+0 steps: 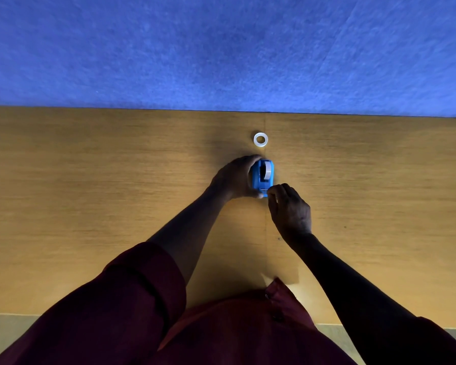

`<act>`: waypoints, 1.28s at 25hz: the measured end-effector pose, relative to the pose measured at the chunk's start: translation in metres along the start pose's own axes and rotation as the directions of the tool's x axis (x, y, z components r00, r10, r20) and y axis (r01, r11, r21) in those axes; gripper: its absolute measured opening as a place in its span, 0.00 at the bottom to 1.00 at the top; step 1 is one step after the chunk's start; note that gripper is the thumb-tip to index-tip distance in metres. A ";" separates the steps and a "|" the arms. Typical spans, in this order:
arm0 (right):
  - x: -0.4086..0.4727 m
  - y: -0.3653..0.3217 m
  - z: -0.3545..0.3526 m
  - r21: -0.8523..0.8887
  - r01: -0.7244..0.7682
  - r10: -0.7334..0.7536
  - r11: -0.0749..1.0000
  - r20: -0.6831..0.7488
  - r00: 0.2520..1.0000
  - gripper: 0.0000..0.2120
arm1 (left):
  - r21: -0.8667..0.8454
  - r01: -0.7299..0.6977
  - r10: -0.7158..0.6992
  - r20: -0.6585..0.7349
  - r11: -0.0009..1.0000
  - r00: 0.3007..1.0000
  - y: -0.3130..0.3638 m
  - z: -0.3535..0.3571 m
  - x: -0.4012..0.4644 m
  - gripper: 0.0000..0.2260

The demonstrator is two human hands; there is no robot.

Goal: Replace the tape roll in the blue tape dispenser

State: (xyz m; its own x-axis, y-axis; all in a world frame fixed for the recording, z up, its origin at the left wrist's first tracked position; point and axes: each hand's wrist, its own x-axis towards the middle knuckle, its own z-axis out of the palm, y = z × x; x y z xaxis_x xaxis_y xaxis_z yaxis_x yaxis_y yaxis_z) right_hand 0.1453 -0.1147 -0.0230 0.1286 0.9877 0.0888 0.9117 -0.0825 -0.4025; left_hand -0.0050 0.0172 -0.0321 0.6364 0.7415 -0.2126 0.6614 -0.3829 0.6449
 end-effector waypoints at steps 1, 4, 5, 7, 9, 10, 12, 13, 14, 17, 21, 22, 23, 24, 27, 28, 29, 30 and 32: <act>0.000 0.000 0.001 -0.001 0.002 -0.002 1.000 0.010 1.000 0.03 | -0.003 0.001 -0.001 0.000 1.000 1.000 0.000 0.000 0.000 0.46; 0.000 0.001 0.004 -0.015 0.004 -0.003 1.000 0.033 0.999 0.03 | -0.011 0.014 -0.014 0.008 1.000 1.000 0.000 0.000 0.000 0.47; 0.000 0.001 0.005 -0.021 0.003 -0.002 1.000 0.038 0.999 0.03 | -0.013 0.016 -0.016 0.012 1.000 1.000 0.000 0.000 0.000 0.47; 0.002 0.002 0.006 -0.036 0.005 -0.004 0.999 0.035 0.999 0.03 | -0.018 0.017 -0.016 0.014 1.000 1.000 -0.001 0.001 0.000 0.47; 0.002 0.004 0.008 -0.064 0.010 -0.009 0.998 0.028 1.000 0.03 | -0.018 0.034 -0.034 0.020 0.999 0.999 -0.001 0.001 0.000 0.48; 0.002 0.004 0.009 -0.082 0.023 -0.021 0.996 0.021 1.000 0.02 | -0.016 0.041 -0.041 0.027 0.999 0.999 -0.001 0.001 0.001 0.49; 0.001 0.005 0.009 -0.121 0.054 -0.054 0.991 0.007 0.999 0.02 | -0.012 0.038 -0.038 0.040 0.999 0.998 -0.002 0.001 0.002 0.49; 0.001 0.005 0.009 -0.136 0.067 -0.067 0.988 0.005 0.998 0.02 | -0.008 0.039 -0.038 0.045 0.999 0.998 -0.002 0.000 0.002 0.49; 0.001 0.004 0.009 -0.145 0.081 -0.082 0.986 0.002 0.997 0.02 | -0.006 0.035 -0.035 0.047 0.999 0.998 -0.002 0.000 0.002 0.49; -0.002 0.004 0.007 -0.151 0.102 -0.100 0.983 0.015 0.995 0.08 | -0.006 0.018 -0.018 0.040 1.000 0.999 -0.002 -0.002 0.002 0.48; -0.009 0.004 0.005 -0.159 0.093 -0.087 0.983 0.045 0.995 0.13 | -0.004 0.021 -0.021 0.048 1.000 0.999 -0.003 -0.003 0.002 0.47; -0.010 0.004 0.005 -0.155 0.090 -0.083 0.984 0.051 0.995 0.14 | -0.002 0.022 -0.022 0.050 1.000 0.999 -0.003 -0.003 0.002 0.47; -0.010 0.004 0.004 -0.152 0.085 -0.077 0.985 0.058 0.995 0.14 | -0.001 0.029 -0.029 0.052 1.000 0.998 -0.003 -0.003 0.002 0.47; -0.010 0.004 0.004 -0.150 0.086 -0.077 0.985 0.060 0.995 0.14 | -0.007 0.029 -0.029 0.054 1.000 0.998 -0.003 -0.002 0.003 0.47; -0.010 0.006 0.000 -0.157 0.087 -0.075 0.984 0.079 0.994 0.11 | 0.012 0.054 -0.055 0.076 0.998 0.996 -0.003 -0.002 -0.001 0.49; -0.010 0.008 0.000 -0.163 0.079 -0.066 0.983 0.083 0.994 0.11 | 0.007 0.067 -0.068 0.096 0.998 0.993 -0.007 0.001 -0.001 0.51; -0.013 0.009 -0.002 -0.161 0.071 -0.054 0.984 0.109 0.993 0.10 | 0.012 0.074 -0.075 0.109 0.997 0.991 -0.003 -0.002 -0.006 0.53; -0.016 0.010 -0.002 -0.149 0.061 -0.044 0.987 0.114 0.993 0.10 | 0.010 0.075 -0.076 0.121 0.997 0.990 -0.004 0.000 -0.008 0.54; -0.019 0.013 -0.005 -0.106 0.033 -0.023 0.994 0.093 0.995 0.11 | 0.003 0.078 -0.077 0.124 0.997 0.989 -0.005 0.004 -0.015 0.55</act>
State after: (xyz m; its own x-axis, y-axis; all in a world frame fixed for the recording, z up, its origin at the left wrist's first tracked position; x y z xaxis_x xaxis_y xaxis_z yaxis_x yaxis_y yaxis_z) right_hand 0.1564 -0.1349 -0.0248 0.0707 0.9974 0.0127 0.9516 -0.0636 -0.3005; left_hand -0.0162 0.0059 -0.0357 0.6276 0.6949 -0.3510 0.7100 -0.3259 0.6242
